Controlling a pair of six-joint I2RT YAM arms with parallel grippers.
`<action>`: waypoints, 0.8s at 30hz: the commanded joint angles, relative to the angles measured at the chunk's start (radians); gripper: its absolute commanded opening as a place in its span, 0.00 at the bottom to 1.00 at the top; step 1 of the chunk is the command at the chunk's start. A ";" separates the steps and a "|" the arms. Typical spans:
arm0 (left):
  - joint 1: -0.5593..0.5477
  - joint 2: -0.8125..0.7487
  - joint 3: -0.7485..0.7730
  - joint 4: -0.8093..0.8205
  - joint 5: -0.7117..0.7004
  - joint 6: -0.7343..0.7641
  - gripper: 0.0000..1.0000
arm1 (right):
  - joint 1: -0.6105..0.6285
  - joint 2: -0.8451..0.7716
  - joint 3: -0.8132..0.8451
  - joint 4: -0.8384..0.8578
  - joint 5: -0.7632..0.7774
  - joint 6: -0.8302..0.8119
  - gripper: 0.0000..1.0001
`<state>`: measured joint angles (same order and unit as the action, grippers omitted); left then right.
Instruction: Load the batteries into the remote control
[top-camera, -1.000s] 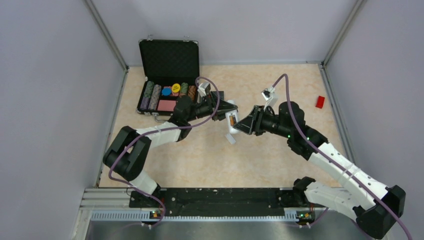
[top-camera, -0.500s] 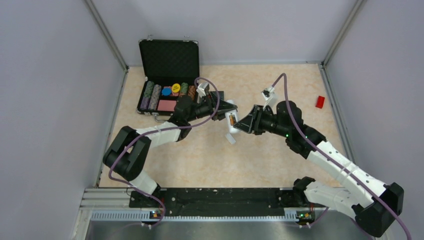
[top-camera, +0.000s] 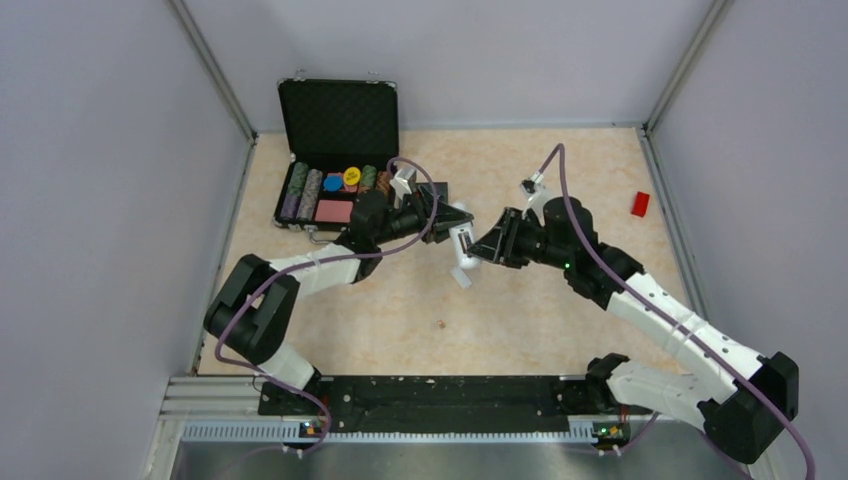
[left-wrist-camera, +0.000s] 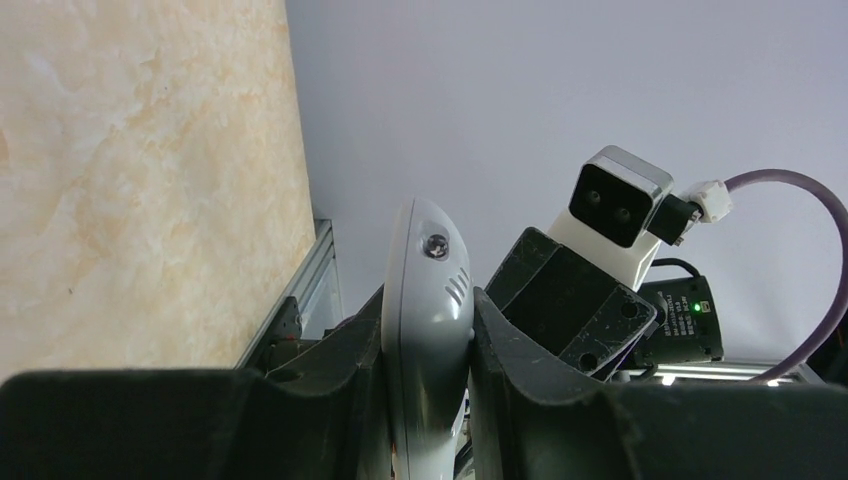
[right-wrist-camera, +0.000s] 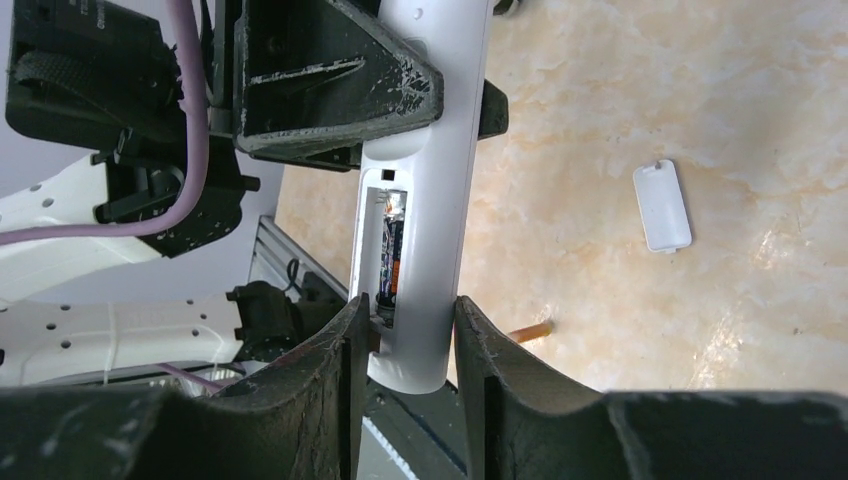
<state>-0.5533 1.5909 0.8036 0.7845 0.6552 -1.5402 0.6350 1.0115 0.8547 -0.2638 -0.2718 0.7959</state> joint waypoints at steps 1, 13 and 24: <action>-0.023 -0.069 0.034 -0.011 0.014 0.028 0.00 | -0.023 0.024 0.060 0.001 0.059 0.009 0.34; 0.050 -0.194 0.090 -0.728 -0.348 0.533 0.00 | -0.018 0.010 0.083 -0.087 -0.066 -0.229 0.42; 0.147 -0.489 -0.089 -0.868 -0.536 0.644 0.00 | 0.232 0.159 0.053 -0.079 0.000 -0.390 0.54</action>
<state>-0.4084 1.2255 0.7818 -0.0830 0.1810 -0.9611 0.8391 1.1347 0.8913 -0.3882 -0.2932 0.4377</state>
